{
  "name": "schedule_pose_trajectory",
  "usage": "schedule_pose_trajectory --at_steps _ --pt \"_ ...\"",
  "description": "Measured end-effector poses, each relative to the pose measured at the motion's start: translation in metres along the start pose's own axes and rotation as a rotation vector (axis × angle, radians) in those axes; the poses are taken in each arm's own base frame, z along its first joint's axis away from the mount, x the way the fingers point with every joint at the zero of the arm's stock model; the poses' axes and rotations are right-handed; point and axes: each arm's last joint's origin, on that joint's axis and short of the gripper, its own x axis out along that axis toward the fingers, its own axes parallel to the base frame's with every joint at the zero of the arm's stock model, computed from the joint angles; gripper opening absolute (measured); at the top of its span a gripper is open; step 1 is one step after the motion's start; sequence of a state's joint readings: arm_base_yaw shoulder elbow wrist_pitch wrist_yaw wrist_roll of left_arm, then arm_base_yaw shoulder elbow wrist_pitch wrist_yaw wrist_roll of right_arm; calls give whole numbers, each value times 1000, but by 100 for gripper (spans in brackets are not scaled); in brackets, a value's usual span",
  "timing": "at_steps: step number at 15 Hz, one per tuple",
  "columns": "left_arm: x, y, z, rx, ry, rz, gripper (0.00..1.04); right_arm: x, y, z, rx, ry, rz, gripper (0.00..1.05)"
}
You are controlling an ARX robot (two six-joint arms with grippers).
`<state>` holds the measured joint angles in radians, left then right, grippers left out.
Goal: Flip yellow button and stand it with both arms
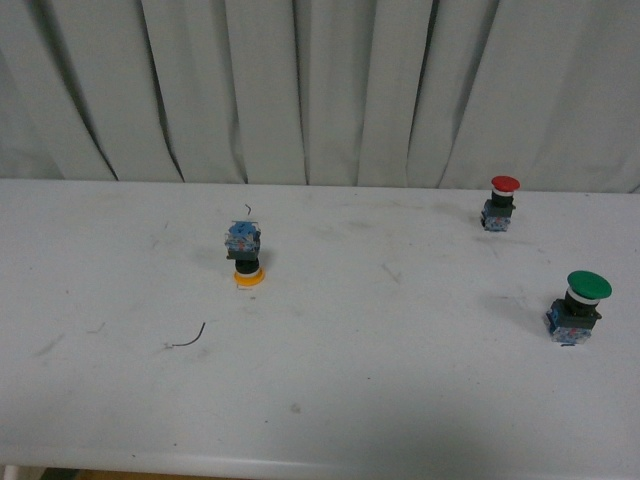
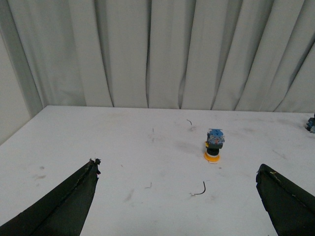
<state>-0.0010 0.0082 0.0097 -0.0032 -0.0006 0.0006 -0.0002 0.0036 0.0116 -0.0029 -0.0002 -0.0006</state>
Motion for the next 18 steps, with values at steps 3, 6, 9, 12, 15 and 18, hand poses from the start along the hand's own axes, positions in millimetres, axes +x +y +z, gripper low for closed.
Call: schedule_pose_trajectory --at_steps 3,6,9,12,15,18 --pt "0 0 0 0 0 0 98 0 0 0 0 0 0 98" --pt "0 0 0 0 0 0 98 0 0 0 0 0 0 98" --pt "0 0 0 0 0 0 98 0 0 0 0 0 0 98" --pt "0 0 0 0 0 0 98 0 0 0 0 0 0 98" --pt "2 0 0 -89 240 95 98 0 0 0 0 1 0 98" --pt "31 -1 19 -267 186 104 98 0 0 0 0 1 0 98"
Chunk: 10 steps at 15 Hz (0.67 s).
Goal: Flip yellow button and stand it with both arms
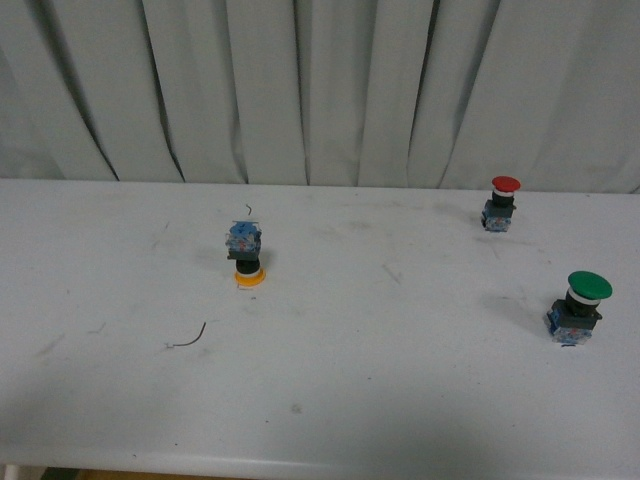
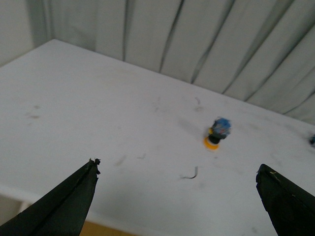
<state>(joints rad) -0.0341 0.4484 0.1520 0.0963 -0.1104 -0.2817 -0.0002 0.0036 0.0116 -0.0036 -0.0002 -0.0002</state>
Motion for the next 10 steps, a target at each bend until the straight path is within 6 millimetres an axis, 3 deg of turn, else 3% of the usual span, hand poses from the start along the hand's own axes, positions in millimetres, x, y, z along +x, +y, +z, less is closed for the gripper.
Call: schedule_pose_trajectory --at_steps 3,4,5,7,10 --pt "74 -37 25 -77 6 -152 98 0 0 0 0 0 0 98" --pt "107 -54 30 -90 14 -168 98 0 0 0 0 0 0 98" --pt "142 -69 29 -71 68 -158 98 0 0 0 0 0 0 98" --pt "202 -101 6 39 214 -168 98 0 0 0 0 0 0 98" --pt "261 -138 -4 198 270 -161 98 0 0 0 0 0 0 98"
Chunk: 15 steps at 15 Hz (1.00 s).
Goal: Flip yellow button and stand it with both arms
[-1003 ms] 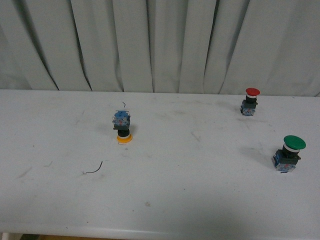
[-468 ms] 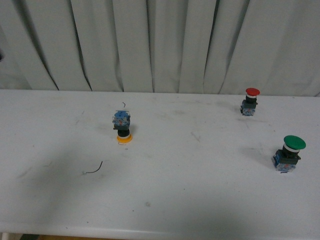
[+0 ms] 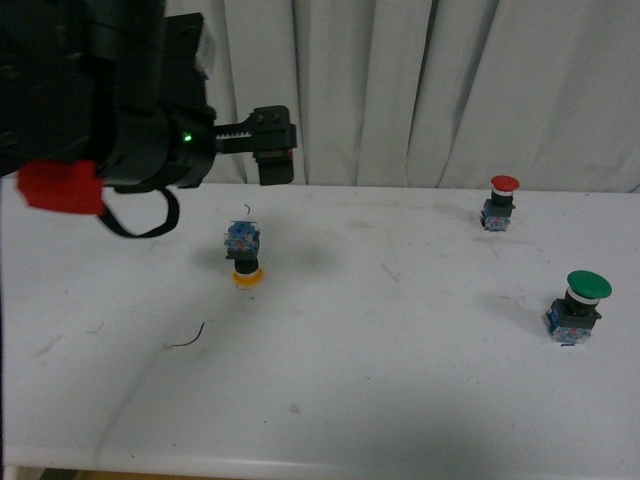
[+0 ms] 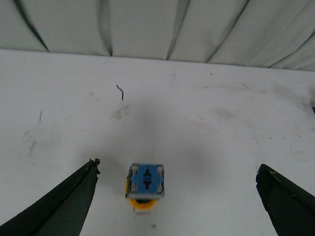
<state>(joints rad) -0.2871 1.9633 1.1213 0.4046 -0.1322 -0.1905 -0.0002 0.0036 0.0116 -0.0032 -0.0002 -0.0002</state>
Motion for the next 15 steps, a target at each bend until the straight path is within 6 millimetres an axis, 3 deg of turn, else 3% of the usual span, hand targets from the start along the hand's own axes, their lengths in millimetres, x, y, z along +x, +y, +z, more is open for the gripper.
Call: schedule_pose_trajectory --at_steps 2,6,10,15 --pt "31 -8 12 78 32 -6 98 0 0 0 0 0 0 98" --pt "74 -1 4 160 155 23 98 0 0 0 0 0 0 98" --pt "75 17 1 95 306 -60 98 0 0 0 0 0 0 98" --pt "72 17 -9 103 364 -58 98 0 0 0 0 0 0 98"
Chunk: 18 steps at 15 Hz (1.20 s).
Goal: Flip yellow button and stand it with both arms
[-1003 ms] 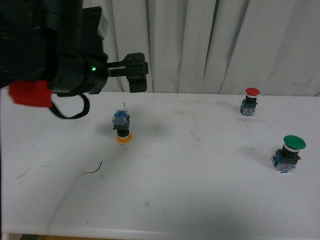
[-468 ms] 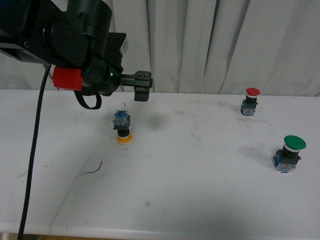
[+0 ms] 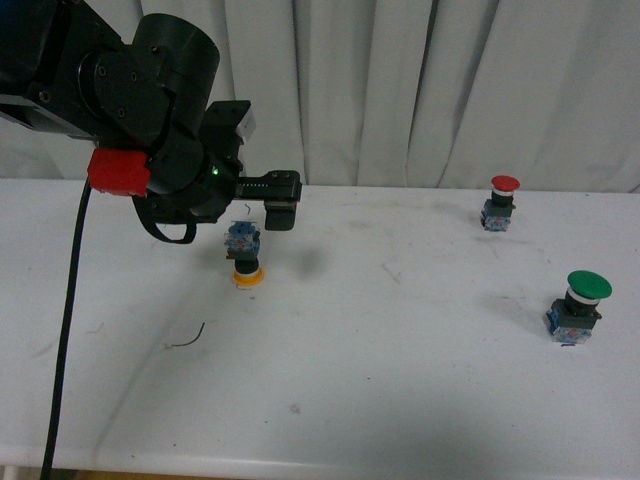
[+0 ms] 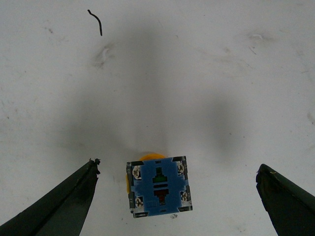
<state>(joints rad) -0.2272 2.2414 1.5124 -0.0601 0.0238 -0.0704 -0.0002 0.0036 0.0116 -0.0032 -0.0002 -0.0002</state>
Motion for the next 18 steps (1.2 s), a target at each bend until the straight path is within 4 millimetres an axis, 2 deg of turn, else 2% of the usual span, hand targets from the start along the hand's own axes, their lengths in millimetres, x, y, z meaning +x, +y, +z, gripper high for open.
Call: schedule_pose_trajectory --at_steps 6,10,15,16,18 --pt "18 1 -16 25 72 51 98 0 0 0 0 0 0 98" --pt "17 1 -11 24 48 53 96 0 0 0 0 0 0 98" --pt "17 1 -11 22 51 57 53 0 0 0 0 0 0 98" --pt "17 1 -10 20 46 54 40 0 0 0 0 0 0 98" --pt "16 0 -9 22 44 49 36 0 0 0 0 0 0 98"
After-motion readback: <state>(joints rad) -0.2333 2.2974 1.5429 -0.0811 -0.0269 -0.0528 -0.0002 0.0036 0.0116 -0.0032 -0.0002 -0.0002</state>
